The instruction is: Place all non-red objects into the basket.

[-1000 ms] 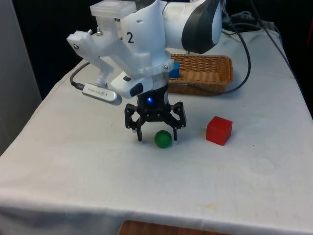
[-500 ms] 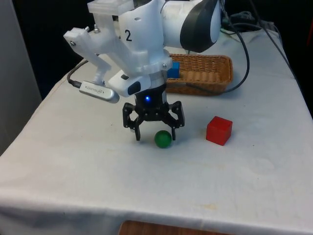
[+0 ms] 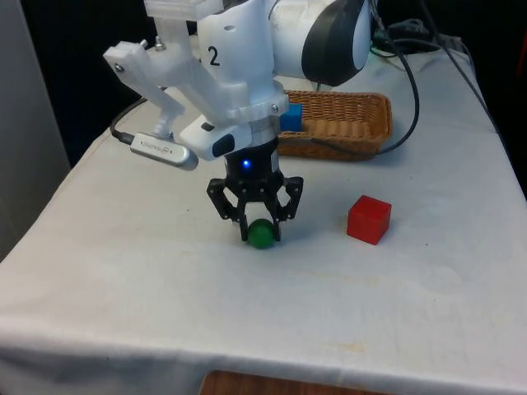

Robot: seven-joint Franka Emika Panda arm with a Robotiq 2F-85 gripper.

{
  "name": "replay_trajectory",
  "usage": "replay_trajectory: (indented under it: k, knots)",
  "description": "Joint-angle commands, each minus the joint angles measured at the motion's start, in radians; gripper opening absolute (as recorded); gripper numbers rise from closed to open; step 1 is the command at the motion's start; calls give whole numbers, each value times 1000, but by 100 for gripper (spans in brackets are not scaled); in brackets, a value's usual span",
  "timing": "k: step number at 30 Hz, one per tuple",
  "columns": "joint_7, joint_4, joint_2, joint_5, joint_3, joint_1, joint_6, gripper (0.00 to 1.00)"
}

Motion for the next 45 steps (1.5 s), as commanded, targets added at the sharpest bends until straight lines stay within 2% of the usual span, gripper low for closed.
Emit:
replay_trajectory:
  k: [1,9,17,25,26,27,36,37,39,45]
  knots:
    - [5,3,-1,1,0,0,-8,0]
    - [1,1,-1,0,-1,1,0,0]
    - [1,2,-45,0,-22,1,-54,0]
    - [7,-27,-111,-1,-45,9,-101,0]
    - [2,-13,-94,0,-41,4,-99,0]
    - [8,-32,-118,-1,-47,11,-106,0]
    - [2,-126,-231,-4,-56,26,-128,0]
    - [1,-114,-219,-2,-52,21,-130,0]
    - [1,-147,-254,-6,-57,30,-128,0]
    - [-2,-212,-322,-16,-59,41,-125,0]
